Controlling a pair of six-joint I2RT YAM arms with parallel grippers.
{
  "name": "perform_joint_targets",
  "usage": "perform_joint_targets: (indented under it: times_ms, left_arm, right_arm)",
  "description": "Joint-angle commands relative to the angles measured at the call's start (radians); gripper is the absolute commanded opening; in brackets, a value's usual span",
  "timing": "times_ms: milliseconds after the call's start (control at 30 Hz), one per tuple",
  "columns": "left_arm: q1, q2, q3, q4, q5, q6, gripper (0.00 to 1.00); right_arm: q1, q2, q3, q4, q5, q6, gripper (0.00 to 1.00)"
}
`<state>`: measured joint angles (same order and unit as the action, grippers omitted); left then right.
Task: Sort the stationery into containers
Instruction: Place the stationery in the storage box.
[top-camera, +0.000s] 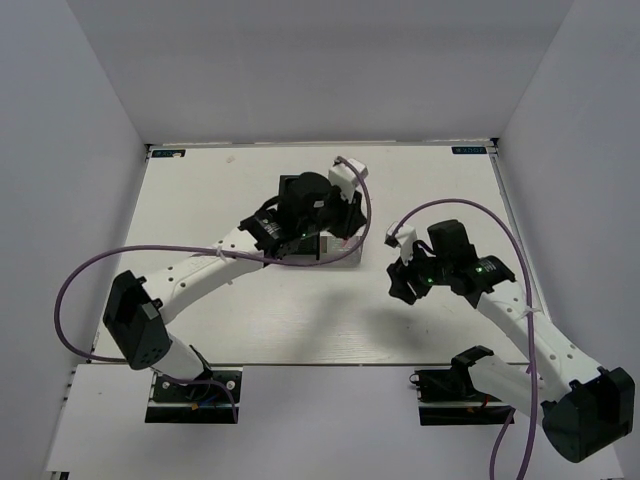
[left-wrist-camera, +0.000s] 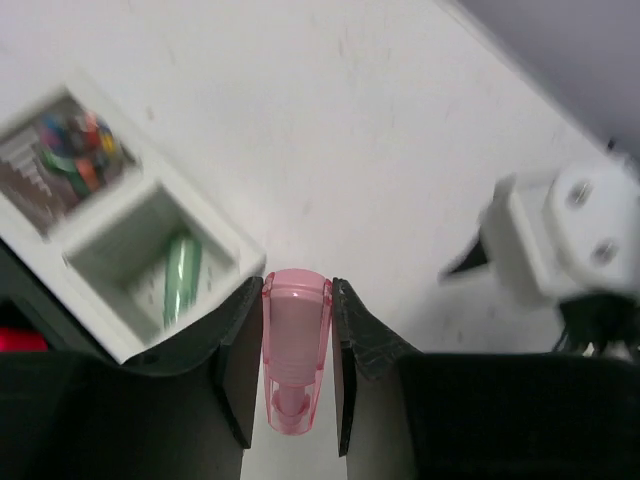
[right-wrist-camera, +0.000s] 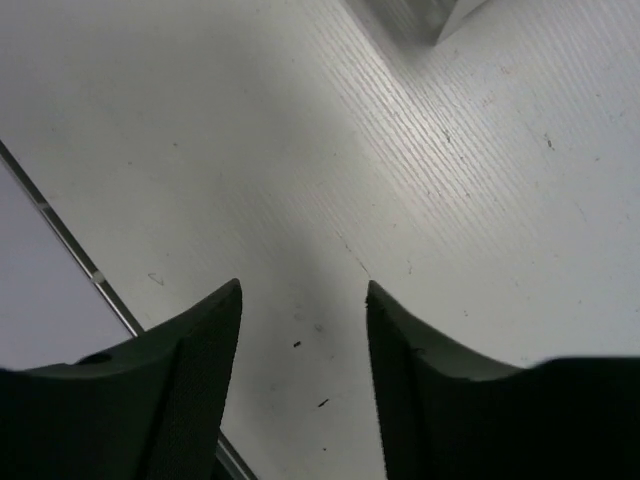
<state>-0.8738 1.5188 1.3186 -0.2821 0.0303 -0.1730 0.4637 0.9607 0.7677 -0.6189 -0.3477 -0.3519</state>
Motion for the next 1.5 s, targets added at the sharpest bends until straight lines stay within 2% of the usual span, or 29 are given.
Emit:
perform_joint_targets:
  times_ms: [0,33,67,233,367,633,667,833,900,933,1000,1033,1167,1300,1333,1367,1400,1433,1467]
  left_arm:
    - [0.033,0.020,0.021,0.198,-0.006,-0.017,0.00]
    - [0.036,0.050,0.028,0.225,-0.010,-0.014,0.00]
    - [0.050,0.060,0.027,0.312,-0.023,-0.013,0.00]
    - [0.071,0.155,0.071,0.385,-0.026,0.029,0.00]
    - [0.091,0.210,0.059,0.442,-0.075,0.058,0.00]
    - [0.127,0.239,-0.001,0.494,-0.113,0.078,0.00]
    - [0.127,0.233,-0.010,0.489,-0.116,0.081,0.00]
    - [0.127,0.204,-0.077,0.475,-0.121,0.105,0.00]
    - [0.128,0.196,-0.108,0.469,-0.125,0.106,0.07]
    - [0.130,0.187,-0.114,0.468,-0.127,0.104,0.24]
    - [0.131,0.178,-0.127,0.466,-0.130,0.104,0.56]
    - [0.128,0.175,-0.122,0.462,-0.132,0.104,0.82]
    - [0.124,0.127,-0.084,0.422,-0.125,0.092,1.00]
    - [0.069,0.043,-0.003,0.285,-0.141,0.092,1.00]
    - [0.059,0.025,0.014,0.115,-0.147,0.077,0.96]
    - [0.050,-0.030,0.057,0.050,-0.136,0.076,0.88]
    - [0.038,-0.051,0.088,-0.010,-0.121,0.073,0.50]
    - [0.032,-0.099,0.091,-0.154,-0.115,0.058,0.22]
    - [0.030,-0.159,0.047,-0.195,-0.130,0.031,0.02]
  right_arm:
    - [-0.008,-0.023,-0.011,0.010,-0.037,-0.009,0.52]
    - [-0.010,-0.025,-0.013,0.008,-0.049,-0.010,0.30]
    - [-0.011,-0.028,-0.013,0.008,-0.051,-0.012,0.26]
    - [-0.014,-0.040,-0.018,0.010,-0.054,-0.013,0.24]
    - [-0.019,-0.054,-0.025,0.016,-0.057,-0.016,0.30]
    - [-0.028,-0.057,-0.031,0.016,-0.070,-0.021,0.35]
    - [-0.028,-0.057,-0.031,0.016,-0.070,-0.019,0.37]
    - [-0.028,-0.059,-0.031,0.015,-0.071,-0.024,0.67]
    - [-0.030,-0.057,-0.031,0.015,-0.073,-0.022,0.77]
    - [-0.033,-0.056,-0.031,0.013,-0.074,-0.022,0.85]
    - [-0.033,-0.057,-0.033,0.015,-0.074,-0.022,0.90]
    - [-0.034,-0.054,-0.033,0.013,-0.077,-0.021,0.90]
    - [-0.042,-0.059,-0.034,0.018,-0.068,-0.013,0.90]
    - [-0.054,-0.062,-0.038,0.037,-0.063,0.020,0.90]
    - [-0.054,-0.063,-0.035,0.036,-0.035,0.033,0.90]
    - [-0.054,-0.062,-0.022,0.051,-0.021,0.069,0.90]
    - [-0.054,-0.066,-0.021,0.056,-0.011,0.079,0.90]
    - [-0.054,-0.069,-0.021,0.065,0.033,0.091,0.90]
    - [-0.051,-0.076,-0.019,0.091,0.038,0.118,0.90]
